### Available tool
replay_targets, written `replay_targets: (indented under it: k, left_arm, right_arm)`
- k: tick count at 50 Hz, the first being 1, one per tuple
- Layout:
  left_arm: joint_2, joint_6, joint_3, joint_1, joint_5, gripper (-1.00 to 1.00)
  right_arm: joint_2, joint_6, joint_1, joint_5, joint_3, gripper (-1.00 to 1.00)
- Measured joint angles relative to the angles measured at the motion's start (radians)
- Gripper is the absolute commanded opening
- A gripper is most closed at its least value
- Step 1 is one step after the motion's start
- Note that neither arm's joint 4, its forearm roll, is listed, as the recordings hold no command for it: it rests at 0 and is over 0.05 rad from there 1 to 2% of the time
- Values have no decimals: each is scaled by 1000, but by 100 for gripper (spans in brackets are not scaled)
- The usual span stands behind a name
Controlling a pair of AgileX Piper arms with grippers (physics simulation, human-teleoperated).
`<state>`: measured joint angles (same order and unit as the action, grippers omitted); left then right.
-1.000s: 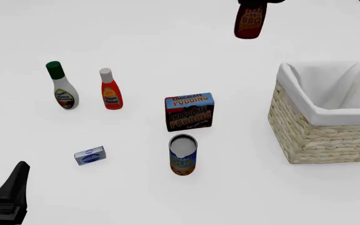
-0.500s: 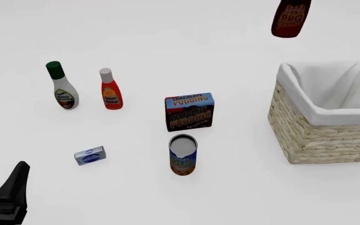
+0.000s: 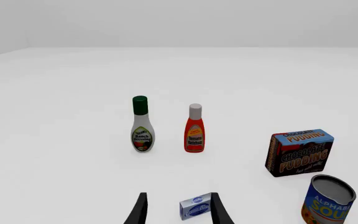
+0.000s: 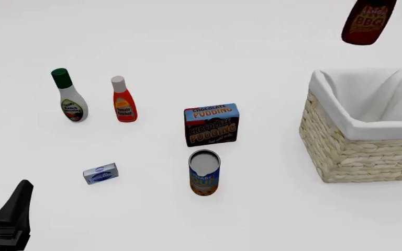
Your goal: Pick the bbq sauce and place it in the basket.
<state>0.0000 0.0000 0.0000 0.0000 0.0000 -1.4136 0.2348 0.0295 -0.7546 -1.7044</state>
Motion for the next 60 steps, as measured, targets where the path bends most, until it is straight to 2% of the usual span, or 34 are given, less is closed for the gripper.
replay_targets:
  k: [27,60]
  left_arm:
    - [0,0,0,0,0,100]
    - [0,0,0,0,0,100]
  right_arm:
    - [54,-15,-123,106,205,-100]
    - [-25,-33,-180,257,373,-100]
